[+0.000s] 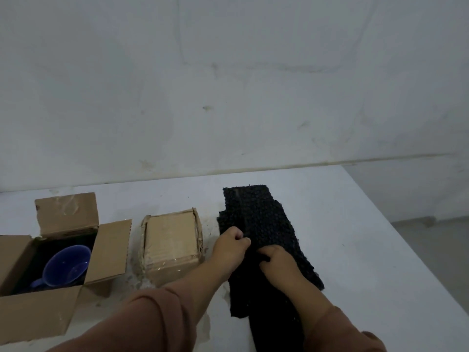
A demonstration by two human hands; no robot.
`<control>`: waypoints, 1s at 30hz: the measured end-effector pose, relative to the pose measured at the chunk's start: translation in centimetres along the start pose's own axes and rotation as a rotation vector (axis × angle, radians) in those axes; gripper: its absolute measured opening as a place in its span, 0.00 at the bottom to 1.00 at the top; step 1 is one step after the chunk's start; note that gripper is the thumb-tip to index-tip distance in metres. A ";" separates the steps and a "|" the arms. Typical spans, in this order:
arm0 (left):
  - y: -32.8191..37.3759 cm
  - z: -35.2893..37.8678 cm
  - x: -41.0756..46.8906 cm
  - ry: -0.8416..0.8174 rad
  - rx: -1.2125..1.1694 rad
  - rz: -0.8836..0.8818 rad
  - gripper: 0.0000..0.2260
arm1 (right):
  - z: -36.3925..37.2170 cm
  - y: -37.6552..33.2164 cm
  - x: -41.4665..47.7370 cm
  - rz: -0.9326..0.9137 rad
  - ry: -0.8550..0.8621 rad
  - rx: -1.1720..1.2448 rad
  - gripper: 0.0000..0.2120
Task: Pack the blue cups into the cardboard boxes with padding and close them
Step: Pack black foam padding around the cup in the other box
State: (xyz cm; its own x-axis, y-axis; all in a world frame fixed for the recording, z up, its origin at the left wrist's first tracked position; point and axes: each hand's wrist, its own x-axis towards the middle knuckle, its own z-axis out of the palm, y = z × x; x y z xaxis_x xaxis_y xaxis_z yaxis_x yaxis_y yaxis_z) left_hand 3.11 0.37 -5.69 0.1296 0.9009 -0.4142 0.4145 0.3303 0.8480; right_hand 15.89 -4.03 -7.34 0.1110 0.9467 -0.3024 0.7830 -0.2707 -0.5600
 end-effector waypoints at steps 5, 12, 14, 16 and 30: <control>3.3 -4.4 -1.7 0.075 -0.270 0.128 0.13 | -2.4 -1.0 0.9 0.274 0.238 0.655 0.12; 3.1 -13.6 -3.9 0.167 -0.411 0.144 0.10 | -2.9 -6.7 1.1 0.134 -0.002 1.289 0.09; 2.5 -16.2 -4.3 0.144 -0.444 0.157 0.19 | -3.1 -9.0 1.0 -0.008 0.045 1.164 0.12; 1.7 -18.6 -4.6 0.076 -0.438 0.193 0.30 | -3.5 -11.3 0.6 -0.133 0.061 1.000 0.17; -0.1 -28.9 -8.6 0.160 0.612 0.393 0.20 | -1.5 -27.4 -1.8 -0.626 0.246 -0.023 0.09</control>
State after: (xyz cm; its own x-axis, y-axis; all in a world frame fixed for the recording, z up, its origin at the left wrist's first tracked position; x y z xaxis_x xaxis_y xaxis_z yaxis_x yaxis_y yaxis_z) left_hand -24.07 0.74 7.35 0.2580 0.9658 -0.0257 0.7985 -0.1982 0.5685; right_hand -4.82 1.94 9.74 -0.2345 0.9367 0.2599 0.7574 0.3437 -0.5552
